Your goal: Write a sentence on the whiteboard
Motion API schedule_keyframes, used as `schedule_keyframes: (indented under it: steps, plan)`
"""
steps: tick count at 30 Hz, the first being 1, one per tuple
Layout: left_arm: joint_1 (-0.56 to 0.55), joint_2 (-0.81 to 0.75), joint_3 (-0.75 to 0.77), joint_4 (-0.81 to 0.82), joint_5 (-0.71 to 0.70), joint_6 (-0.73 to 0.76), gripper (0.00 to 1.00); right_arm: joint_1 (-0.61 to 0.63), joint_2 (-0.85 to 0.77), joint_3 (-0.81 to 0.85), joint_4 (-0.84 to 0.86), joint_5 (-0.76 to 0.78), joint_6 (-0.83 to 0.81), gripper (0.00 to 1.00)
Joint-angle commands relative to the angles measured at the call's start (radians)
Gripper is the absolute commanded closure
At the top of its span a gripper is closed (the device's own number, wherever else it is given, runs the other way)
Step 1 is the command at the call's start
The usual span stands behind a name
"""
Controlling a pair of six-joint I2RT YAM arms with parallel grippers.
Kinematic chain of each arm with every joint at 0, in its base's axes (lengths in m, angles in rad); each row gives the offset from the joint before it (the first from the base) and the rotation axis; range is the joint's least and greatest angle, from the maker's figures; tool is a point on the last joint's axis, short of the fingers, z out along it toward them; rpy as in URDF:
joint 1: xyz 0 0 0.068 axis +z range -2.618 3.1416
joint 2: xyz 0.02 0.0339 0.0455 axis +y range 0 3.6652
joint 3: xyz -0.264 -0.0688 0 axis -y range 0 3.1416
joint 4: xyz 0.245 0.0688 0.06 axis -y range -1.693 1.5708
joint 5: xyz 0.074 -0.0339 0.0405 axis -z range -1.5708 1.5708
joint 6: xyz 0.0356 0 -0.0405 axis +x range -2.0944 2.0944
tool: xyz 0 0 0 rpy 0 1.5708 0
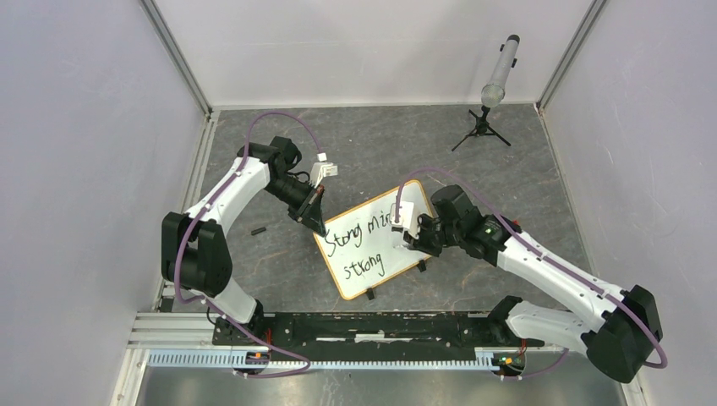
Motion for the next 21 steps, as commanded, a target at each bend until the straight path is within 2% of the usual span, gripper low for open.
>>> schedule_keyframes:
  steps: [1,21]
  plan:
    - [-0.002,-0.002,0.002,0.063,-0.089,-0.006,0.98,-0.003,0.011,0.012,0.052,0.038,0.021,1.00]
    - [-0.004,0.000,0.004,0.062,-0.092,-0.004,0.98,0.026,0.060,0.006,0.066,-0.013,0.014,1.00]
